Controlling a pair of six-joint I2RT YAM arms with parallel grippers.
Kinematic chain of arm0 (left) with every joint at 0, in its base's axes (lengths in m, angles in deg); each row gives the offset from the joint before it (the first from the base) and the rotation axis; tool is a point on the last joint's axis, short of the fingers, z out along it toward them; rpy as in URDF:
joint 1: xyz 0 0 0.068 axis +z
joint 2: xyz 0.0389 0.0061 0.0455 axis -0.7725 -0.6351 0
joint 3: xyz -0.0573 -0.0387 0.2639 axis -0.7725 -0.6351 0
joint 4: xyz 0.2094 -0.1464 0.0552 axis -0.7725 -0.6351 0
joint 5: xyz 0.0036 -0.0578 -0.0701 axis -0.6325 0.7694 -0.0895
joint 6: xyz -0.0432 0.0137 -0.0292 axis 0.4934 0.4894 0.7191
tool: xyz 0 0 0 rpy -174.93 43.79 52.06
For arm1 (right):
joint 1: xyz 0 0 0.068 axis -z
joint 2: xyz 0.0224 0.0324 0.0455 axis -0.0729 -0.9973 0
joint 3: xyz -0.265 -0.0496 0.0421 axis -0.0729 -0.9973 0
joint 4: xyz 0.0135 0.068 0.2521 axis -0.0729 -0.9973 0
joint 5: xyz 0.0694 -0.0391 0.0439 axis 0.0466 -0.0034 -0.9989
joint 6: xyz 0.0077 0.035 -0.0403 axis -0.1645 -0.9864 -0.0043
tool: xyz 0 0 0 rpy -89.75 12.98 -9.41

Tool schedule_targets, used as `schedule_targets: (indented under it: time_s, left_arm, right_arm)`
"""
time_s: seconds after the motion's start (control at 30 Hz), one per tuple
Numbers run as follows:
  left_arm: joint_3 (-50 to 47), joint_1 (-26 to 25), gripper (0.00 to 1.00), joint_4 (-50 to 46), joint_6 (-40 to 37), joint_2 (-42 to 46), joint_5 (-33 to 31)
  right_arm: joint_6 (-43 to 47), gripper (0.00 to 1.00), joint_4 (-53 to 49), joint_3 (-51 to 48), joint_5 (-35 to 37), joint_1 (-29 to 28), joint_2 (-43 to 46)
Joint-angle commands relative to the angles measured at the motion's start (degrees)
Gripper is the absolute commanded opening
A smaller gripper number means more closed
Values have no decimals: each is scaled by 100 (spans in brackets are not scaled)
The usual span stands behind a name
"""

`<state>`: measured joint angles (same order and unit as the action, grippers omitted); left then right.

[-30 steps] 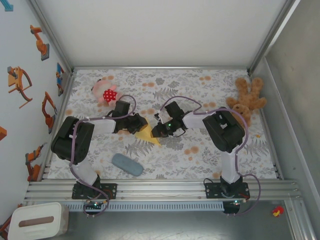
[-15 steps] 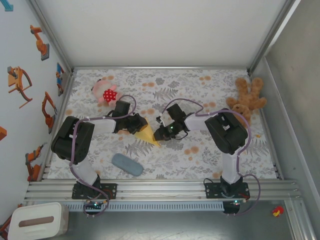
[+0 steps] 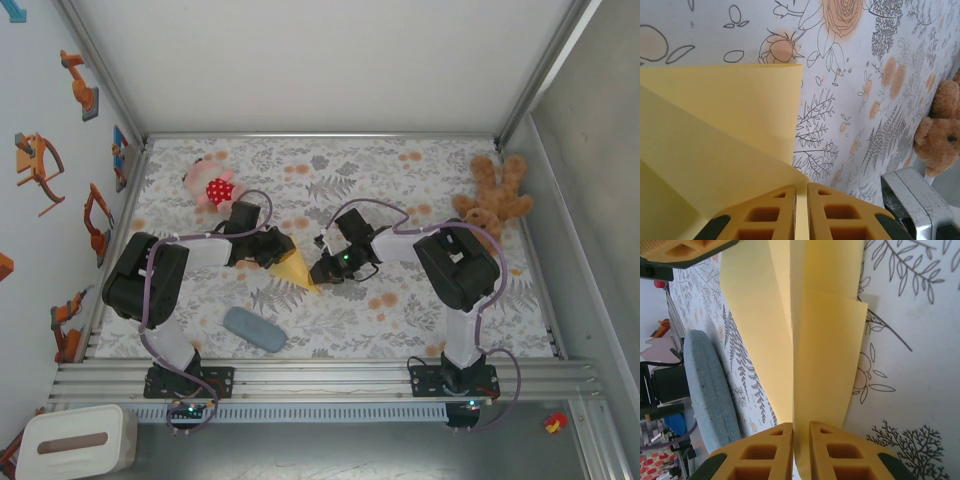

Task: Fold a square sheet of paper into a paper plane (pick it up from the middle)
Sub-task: Fourth fold the wing at the center of the table.

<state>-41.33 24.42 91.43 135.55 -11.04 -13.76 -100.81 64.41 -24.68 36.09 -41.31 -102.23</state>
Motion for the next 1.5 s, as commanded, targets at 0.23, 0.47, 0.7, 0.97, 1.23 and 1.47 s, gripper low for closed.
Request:
schedule_targets:
  time_s: [0.23,0.47,0.7,0.97,1.23,1.47]
  left_arm:
    - [-99,10,13,-127,-82,144,39]
    - [-102,17,13,-160,-82,165,26]
    - [-98,9,13,-174,-95,296,26]
    - [-214,-114,16,-37,-154,742,69]
    - [-383,-378,16,75,-117,746,74]
    - [-199,-391,15,12,-73,475,35]
  right_arm:
    - [132,10,-240,-35,-21,33,8]
    - [169,9,-428,33,73,38,-137]
    - [253,10,-575,105,111,39,-251]
    - [290,9,-639,144,138,38,-284]
    - [280,10,-639,138,178,39,-286]
    - [278,10,-666,179,181,34,-313]
